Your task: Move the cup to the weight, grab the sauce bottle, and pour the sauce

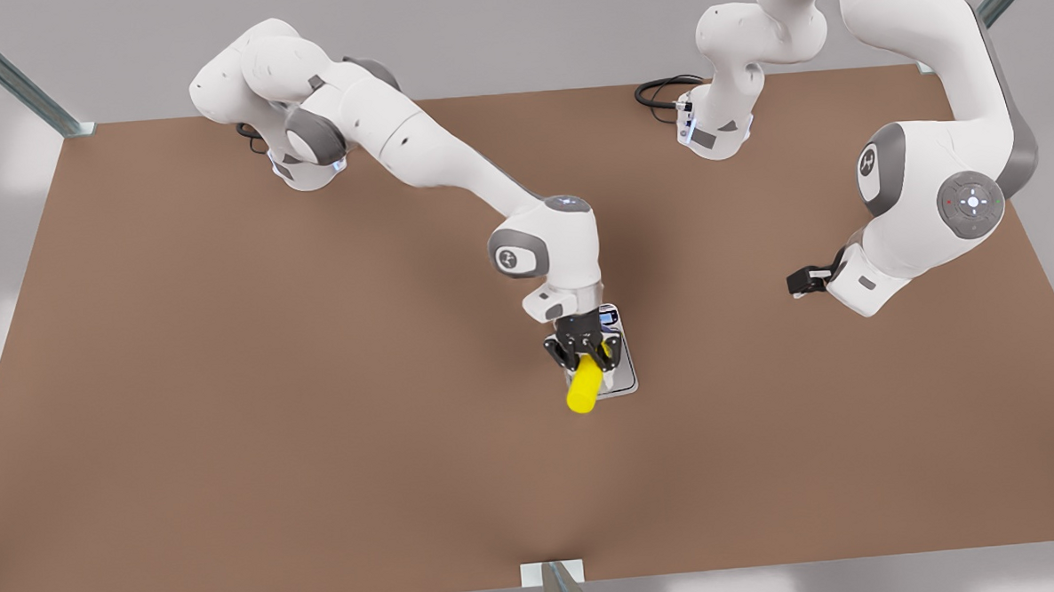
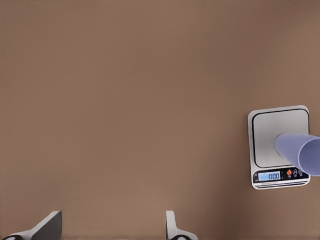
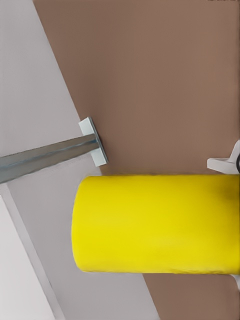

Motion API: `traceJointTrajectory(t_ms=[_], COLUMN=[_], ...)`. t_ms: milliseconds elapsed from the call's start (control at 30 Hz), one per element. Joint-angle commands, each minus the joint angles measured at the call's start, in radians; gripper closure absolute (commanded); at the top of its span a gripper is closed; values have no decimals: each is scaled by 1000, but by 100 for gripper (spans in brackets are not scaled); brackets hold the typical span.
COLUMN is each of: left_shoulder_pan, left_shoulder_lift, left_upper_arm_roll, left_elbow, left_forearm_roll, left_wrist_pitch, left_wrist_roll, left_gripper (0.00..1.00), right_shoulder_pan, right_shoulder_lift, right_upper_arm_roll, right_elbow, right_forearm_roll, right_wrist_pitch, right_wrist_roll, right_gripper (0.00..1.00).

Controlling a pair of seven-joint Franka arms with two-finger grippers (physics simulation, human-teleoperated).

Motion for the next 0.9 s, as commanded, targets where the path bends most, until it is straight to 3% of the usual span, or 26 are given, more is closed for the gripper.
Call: traceJointTrajectory(t_ms=[0, 300, 367, 500, 567, 800, 867], left_shoulder_pan=[0, 0, -2, 0, -2, -2, -2], left_shoulder_lift=[0, -2, -14, -29, -45, -31, -40], left_upper_arm_roll=[0, 0, -11, -12, -15, -29, -28], left_elbow=[0, 0, 0, 31, 31, 52, 54], left_forearm_roll=[0, 0, 0, -3, -6, -12, -11], left_wrist_pitch=[0, -2, -21, -67, -94, -113, -124], left_wrist_roll=[0, 0, 0, 12, 15, 12, 11], left_gripper=[0, 0, 0, 0, 0, 0, 0], right_shoulder_pan=[1, -7, -28, -76, -111, -208, -224], right_shoulder_lift=[1, 6, -13, -105, -146, -255, -264], right_upper_arm_roll=[-3, -1, 31, 33, 59, 160, 160], right_elbow=[-4, -19, -25, -146, -248, -401, -413], right_forearm_roll=[7, -4, 26, 367, 623, 847, 1106], right_wrist_pitch=[50, 79, 114, 212, 357, 351, 347], right_wrist_roll=[-6, 2, 4, -1, -3, -1, -46], right_gripper=[79, 79, 79, 79, 79, 79, 79])
